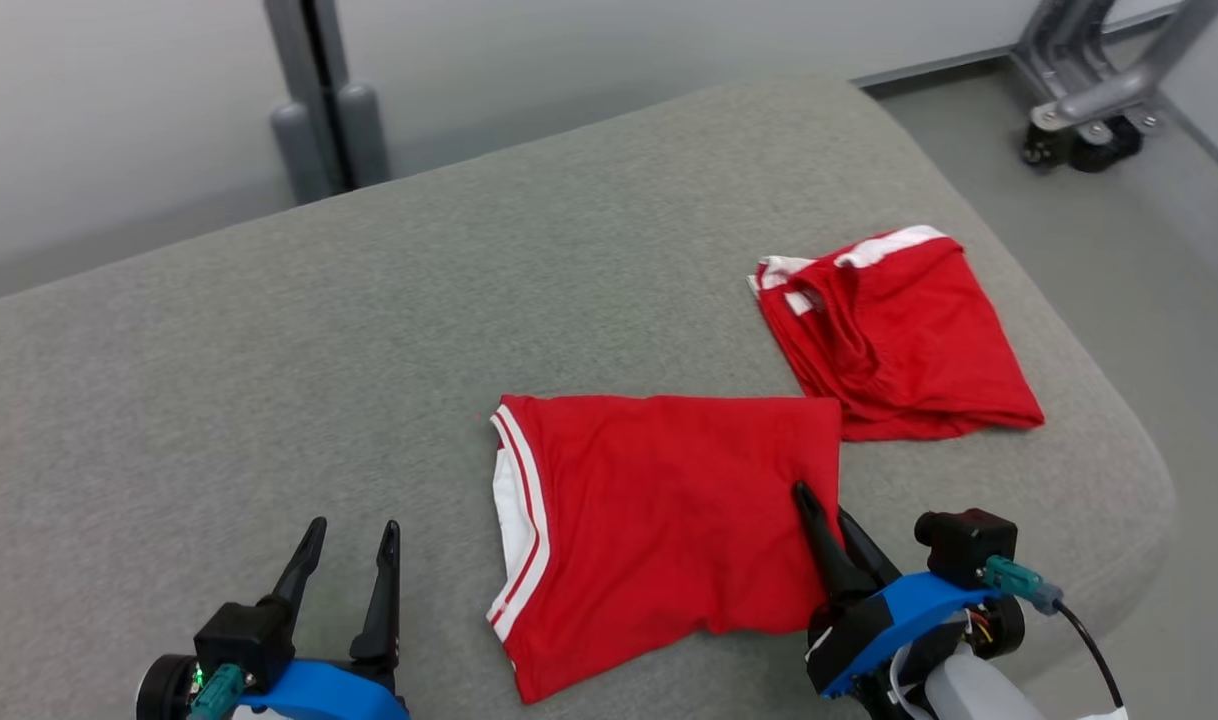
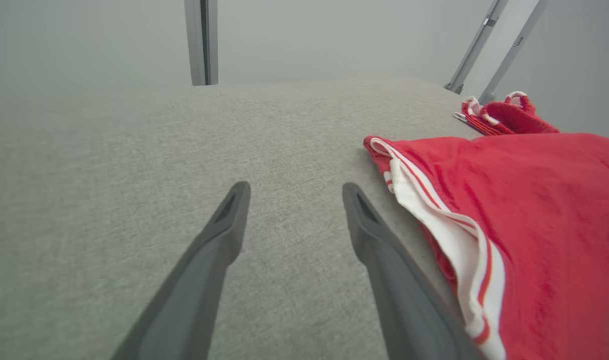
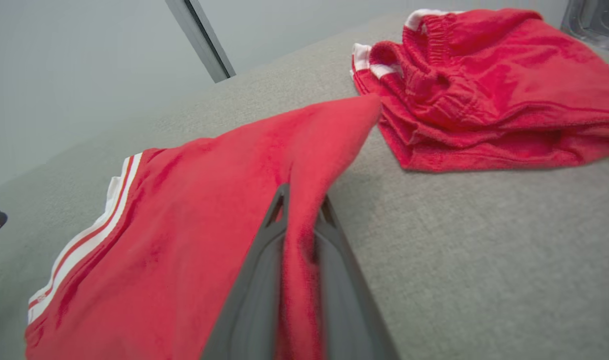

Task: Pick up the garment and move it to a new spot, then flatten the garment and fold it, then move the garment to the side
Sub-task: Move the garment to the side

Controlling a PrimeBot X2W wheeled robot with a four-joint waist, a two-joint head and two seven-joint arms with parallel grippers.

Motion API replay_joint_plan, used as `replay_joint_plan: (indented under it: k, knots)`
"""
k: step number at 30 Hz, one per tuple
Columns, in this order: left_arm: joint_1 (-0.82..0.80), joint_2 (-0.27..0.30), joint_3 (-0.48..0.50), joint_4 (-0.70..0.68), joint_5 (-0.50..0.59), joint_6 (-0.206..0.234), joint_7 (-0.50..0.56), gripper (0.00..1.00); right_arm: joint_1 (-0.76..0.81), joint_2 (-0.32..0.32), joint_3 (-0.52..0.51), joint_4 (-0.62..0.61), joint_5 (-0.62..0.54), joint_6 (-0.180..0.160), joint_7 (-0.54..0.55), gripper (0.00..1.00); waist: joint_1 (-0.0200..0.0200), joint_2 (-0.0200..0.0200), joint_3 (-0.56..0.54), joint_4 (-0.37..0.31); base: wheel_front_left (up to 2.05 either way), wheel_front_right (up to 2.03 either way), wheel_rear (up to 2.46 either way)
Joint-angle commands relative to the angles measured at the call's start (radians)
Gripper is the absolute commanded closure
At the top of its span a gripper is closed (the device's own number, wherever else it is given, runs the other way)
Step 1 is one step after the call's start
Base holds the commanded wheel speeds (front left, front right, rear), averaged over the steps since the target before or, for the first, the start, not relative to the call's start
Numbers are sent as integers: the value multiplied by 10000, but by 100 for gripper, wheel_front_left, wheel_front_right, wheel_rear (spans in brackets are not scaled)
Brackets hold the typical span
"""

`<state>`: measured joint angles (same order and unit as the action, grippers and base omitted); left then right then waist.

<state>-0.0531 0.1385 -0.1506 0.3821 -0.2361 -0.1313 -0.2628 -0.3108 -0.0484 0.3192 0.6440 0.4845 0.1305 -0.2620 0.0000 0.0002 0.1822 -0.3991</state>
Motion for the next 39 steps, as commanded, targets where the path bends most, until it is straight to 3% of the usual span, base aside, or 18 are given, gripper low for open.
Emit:
replay_joint_plan:
  k: [1,8,15,25,31,36,37,38,39]
  knots:
    - [14,83,-77,-92,37,10,-22,0,152,-42,33,-164,-36,5,-33,100,0,-2,-212,-529,0,0,0]
    - [-100,325,-392,-281,11,10,-22,0,327,-39,-165,-732,-810,5,-33,100,0,-2,269,-975,0,0,0]
    - [-145,689,-620,-310,-188,10,-22,0,-659,-50,-1141,-940,-2445,3,-33,100,0,-2,659,-649,0,0,0]
    - [-248,1078,-736,-294,-461,10,-23,0,-2629,-48,-4974,-489,-6395,3,177,100,0,-2,1043,423,0,0,0]
    - [-461,1328,-954,-436,-631,10,-23,0,-2899,-51,-7380,-1374,-9058,2,967,100,0,-2,1333,1066,0,0,0]
    - [-592,1489,-1042,-464,-725,10,-22,0,-2877,-53,-8603,-2058,-10123,0,1241,100,0,-2,1473,1392,0,0,0]
    - [-611,1541,-1049,-450,-741,12,-22,0,-2888,-71,-8933,-2260,-10299,-3,1243,89,0,-2,1495,1452,0,0,0]
    - [-635,1563,-1051,-438,-738,12,-20,0,-2906,-68,-9168,-2440,-10448,-1,1218,13,0,-2,1515,1511,0,0,0]
    - [-668,1599,-1053,-425,-741,12,-20,0,-2937,-53,-9426,-2554,-10457,0,1245,0,0,-2,1533,1562,0,0,0]
